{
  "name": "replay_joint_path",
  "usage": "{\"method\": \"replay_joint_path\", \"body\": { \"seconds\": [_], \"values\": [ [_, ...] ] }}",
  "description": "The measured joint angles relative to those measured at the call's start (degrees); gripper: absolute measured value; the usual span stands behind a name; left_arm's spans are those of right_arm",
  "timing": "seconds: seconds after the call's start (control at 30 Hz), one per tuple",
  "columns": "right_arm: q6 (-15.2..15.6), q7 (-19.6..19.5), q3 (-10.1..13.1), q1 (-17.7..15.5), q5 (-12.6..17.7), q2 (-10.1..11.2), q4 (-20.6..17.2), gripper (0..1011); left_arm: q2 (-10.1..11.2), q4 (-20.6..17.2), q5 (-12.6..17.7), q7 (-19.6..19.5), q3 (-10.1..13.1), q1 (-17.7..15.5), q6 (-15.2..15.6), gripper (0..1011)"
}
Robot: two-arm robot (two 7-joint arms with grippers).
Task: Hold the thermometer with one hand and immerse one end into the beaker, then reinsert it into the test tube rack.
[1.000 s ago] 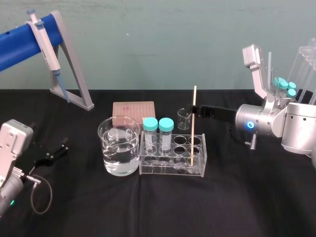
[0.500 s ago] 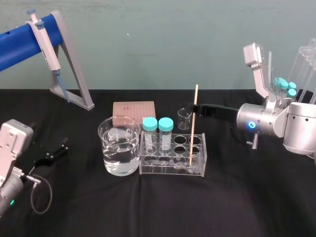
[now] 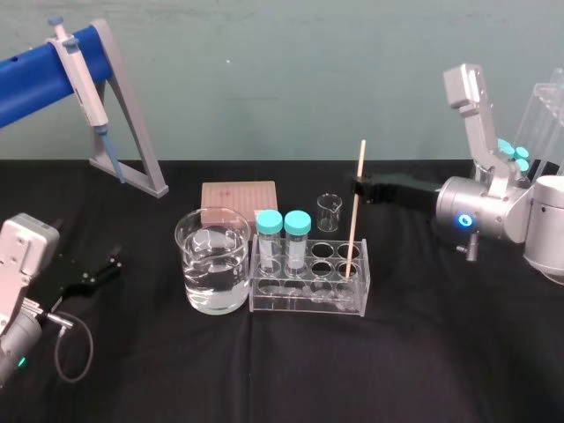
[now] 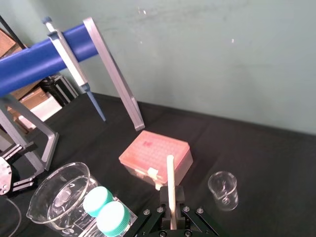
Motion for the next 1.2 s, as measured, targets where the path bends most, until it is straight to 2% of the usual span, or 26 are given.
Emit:
{"method": "replay_joint_path", "body": {
  "seconds": [0.23, 0.37, 0.53, 0.7, 0.83, 0.97, 1.1, 1.17, 1.2],
  "values": [
    [-3.7, -0.3, 1.2, -1.6, -2.4, 2.6, -6.5, 55, 0.0, 0.0, 0.0, 0.0, 0.0, 0.0, 0.0, 1004],
    [-5.7, -0.1, 2.8, -2.9, -3.4, 4.4, -11.6, 55, 0.0, 0.0, 0.0, 0.0, 0.0, 0.0, 0.0, 1004],
    [-7.0, 0.2, 5.0, -4.3, -3.2, 6.0, -17.1, 55, 0.0, 0.0, 0.0, 0.0, 0.0, 0.0, 0.0, 1004],
    [-8.3, 1.1, 6.2, -5.0, -2.4, 6.4, -21.2, 55, 0.0, 0.0, 0.0, 0.0, 0.0, 0.0, 0.0, 1004],
    [-9.8, 2.4, 6.1, -4.8, -1.9, 5.7, -23.3, 55, 0.0, 0.0, 0.0, 0.0, 0.0, 0.0, 0.0, 1004],
    [-11.2, 3.8, 4.6, -3.5, -1.9, 3.9, -23.8, 55, 0.0, 0.0, 0.0, 0.0, 0.0, 0.0, 0.0, 1004],
    [-12.4, 4.8, 2.5, -1.8, -2.7, 1.5, -22.5, 55, 0.0, 0.0, 0.0, 0.0, 0.0, 0.0, 0.0, 1004],
    [-13.0, 5.8, 0.7, -0.1, -3.3, -0.9, -20.0, 55, 0.0, 0.0, 0.0, 0.0, 0.0, 0.0, 0.0, 1004],
    [-13.0, 5.8, 0.7, -0.1, -3.3, -0.9, -20.0, 55, 0.0, 0.0, 0.0, 0.0, 0.0, 0.0, 0.0, 1004]
  ]
}}
